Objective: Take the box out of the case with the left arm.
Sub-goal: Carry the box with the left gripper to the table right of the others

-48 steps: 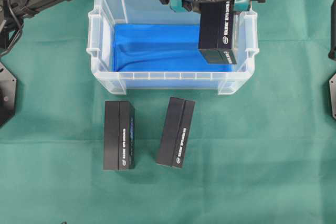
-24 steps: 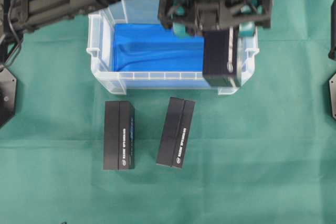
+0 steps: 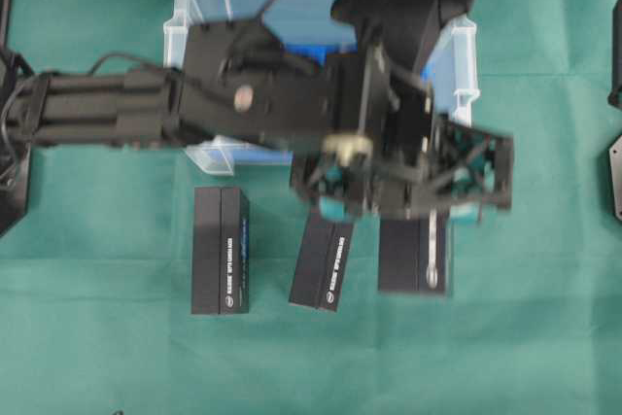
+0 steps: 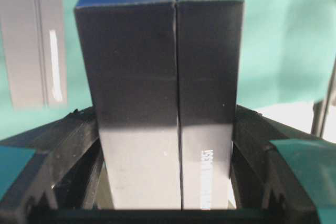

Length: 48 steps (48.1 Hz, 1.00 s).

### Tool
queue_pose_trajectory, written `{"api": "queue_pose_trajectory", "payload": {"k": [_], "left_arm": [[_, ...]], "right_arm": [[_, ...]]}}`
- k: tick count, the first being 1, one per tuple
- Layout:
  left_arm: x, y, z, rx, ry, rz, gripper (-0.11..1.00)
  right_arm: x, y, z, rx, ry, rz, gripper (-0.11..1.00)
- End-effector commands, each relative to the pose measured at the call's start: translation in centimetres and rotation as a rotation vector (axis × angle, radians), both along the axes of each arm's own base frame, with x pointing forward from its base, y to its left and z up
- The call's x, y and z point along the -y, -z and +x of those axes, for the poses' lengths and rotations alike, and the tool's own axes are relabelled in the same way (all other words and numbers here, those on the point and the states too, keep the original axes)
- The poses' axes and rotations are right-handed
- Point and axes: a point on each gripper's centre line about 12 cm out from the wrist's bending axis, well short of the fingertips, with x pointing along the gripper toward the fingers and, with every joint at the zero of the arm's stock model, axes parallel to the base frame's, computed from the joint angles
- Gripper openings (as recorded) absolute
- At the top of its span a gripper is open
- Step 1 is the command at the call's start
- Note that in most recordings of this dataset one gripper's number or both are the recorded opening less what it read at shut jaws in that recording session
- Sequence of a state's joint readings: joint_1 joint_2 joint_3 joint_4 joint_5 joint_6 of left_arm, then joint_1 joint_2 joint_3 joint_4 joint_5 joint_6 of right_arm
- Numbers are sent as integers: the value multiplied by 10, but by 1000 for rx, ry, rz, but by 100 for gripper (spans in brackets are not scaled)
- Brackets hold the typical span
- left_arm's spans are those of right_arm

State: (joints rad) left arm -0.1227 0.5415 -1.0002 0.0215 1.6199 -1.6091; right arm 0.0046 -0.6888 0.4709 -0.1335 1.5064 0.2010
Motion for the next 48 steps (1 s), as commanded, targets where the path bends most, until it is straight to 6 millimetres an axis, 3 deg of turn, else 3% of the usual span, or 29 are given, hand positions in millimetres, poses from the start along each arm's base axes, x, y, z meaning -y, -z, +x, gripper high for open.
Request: {"api": "queue_pose_trajectory", "payload": {"k": [1, 8, 19, 28, 48], "left_arm": [[13, -25, -11, 62, 6, -16, 60], [24, -22, -11, 55, 5, -23, 60], [23, -14, -12, 29, -4, 5, 60], [23, 19, -6, -28, 2, 18, 60], [21, 92, 0, 19, 5, 11, 61]], "right_arm": [[0, -3, 1, 12, 0, -3, 0], [0, -3, 0, 14, 2, -3, 0], [0, -3, 1, 13, 6, -1, 0], [0, -3, 1, 13, 6, 0, 0], [0, -3, 0, 10, 7, 2, 0]]}}
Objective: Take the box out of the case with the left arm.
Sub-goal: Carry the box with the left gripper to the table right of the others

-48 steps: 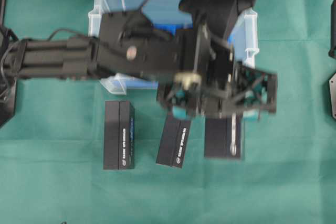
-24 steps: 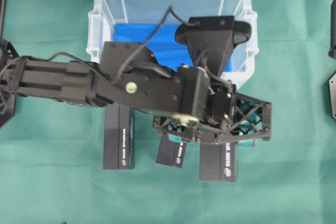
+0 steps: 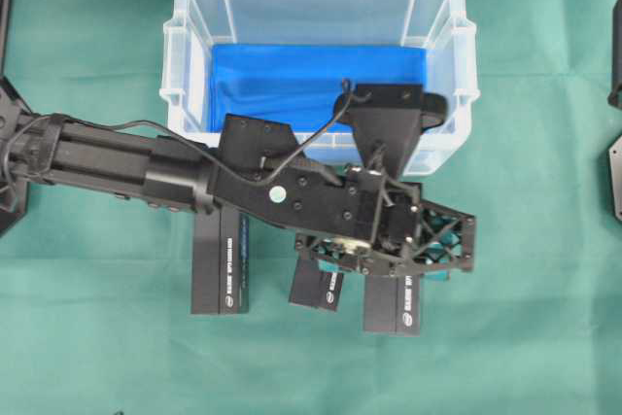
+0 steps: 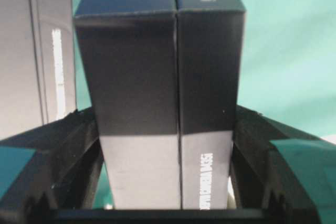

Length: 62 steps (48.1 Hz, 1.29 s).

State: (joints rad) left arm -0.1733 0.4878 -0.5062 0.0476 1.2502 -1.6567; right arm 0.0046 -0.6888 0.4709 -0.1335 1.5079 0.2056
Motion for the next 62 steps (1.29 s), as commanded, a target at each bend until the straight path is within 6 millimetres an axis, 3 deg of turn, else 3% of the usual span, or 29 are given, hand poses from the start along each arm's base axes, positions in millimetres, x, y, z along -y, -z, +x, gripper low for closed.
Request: {"api": "queue_pose_trajectory", "payload": {"k": [1, 15, 29, 62], "left_arm": [[-4, -24, -7, 83, -6, -10, 60], [-10, 8, -2, 87, -3, -6, 60], [-9, 22, -2, 77, -3, -11, 60], [-2, 29, -6, 88, 16, -20, 60]], "right_arm": [[0, -3, 0, 11, 3, 1, 0], [0, -2, 1, 8, 1, -1, 0], [0, -1, 0, 3, 2, -1, 0], [0, -1, -1, 8, 1, -1, 0]]}}
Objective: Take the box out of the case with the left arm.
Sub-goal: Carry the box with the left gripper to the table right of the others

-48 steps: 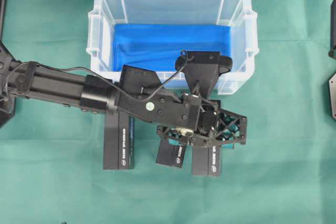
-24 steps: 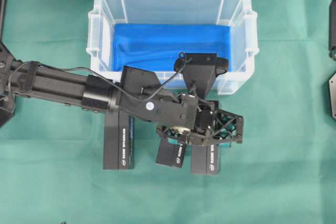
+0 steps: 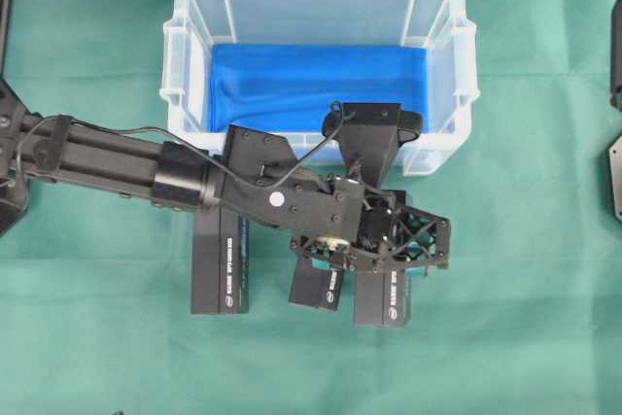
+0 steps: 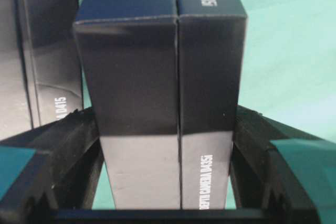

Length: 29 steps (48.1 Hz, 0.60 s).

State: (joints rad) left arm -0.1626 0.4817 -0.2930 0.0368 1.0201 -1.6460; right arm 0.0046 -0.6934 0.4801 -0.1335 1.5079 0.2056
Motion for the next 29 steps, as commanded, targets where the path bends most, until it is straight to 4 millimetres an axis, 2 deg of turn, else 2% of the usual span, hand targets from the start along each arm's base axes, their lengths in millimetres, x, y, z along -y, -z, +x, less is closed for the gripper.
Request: {"api": "queue_pose_trajectory", "payload": {"k": [1, 9, 14, 18, 29], "left_arm": [[3, -30, -2, 67, 8, -11, 60], [3, -30, -3, 64, 6, -11, 60], [3, -30, -3, 64, 8, -10, 80], [3, -31, -3, 67, 8, -11, 90], [2, -32, -2, 70, 5, -12, 91]], "right_arm": [[0, -3, 1, 12, 1, -1, 0], [0, -3, 1, 11, 3, -1, 0], [0, -3, 1, 11, 3, -1, 0], [0, -3, 1, 13, 3, -1, 0], [0, -3, 0, 12, 2, -1, 0]]}}
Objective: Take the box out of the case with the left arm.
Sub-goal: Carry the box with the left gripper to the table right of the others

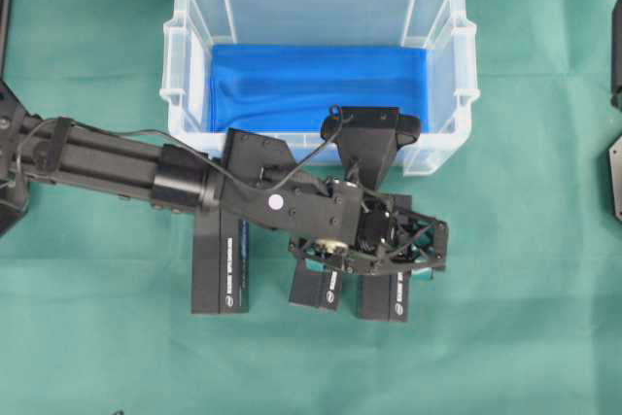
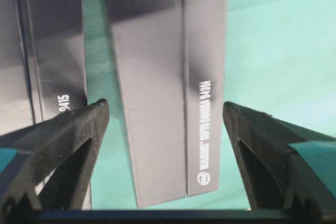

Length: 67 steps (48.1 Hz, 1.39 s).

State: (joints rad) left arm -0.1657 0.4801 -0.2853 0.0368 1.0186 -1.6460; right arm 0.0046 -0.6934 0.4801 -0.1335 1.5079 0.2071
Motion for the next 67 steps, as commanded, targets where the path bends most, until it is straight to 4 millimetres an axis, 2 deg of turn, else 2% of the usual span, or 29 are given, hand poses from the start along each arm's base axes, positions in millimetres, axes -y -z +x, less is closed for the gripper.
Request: {"api": "queue_pose_trajectory", "payload": {"k": [1, 14, 24, 35, 44, 50, 67], "left_arm": [[1, -34, 0, 74, 2, -12, 91], [-3, -44, -2, 85, -5, -15, 91], [-7, -82, -10, 100, -11, -17, 91], [-6, -121, -3, 142, 15, -9, 91], [-8, -141, -3, 127, 18, -2, 91], [-9, -146, -4, 120, 19, 5, 91], [-8, -143, -10, 88, 38, 18, 91]], "right_arm": [[0, -3, 0, 12, 0, -1, 0], [0, -4, -1, 17, 0, -1, 0], [0, -6, -2, 25, 0, -1, 0], [0, -5, -3, 22, 1, -3, 0], [0, -5, -3, 21, 1, -1, 0], [0, -5, -3, 22, 1, -3, 0], [0, -6, -3, 23, 1, -3, 0]]}}
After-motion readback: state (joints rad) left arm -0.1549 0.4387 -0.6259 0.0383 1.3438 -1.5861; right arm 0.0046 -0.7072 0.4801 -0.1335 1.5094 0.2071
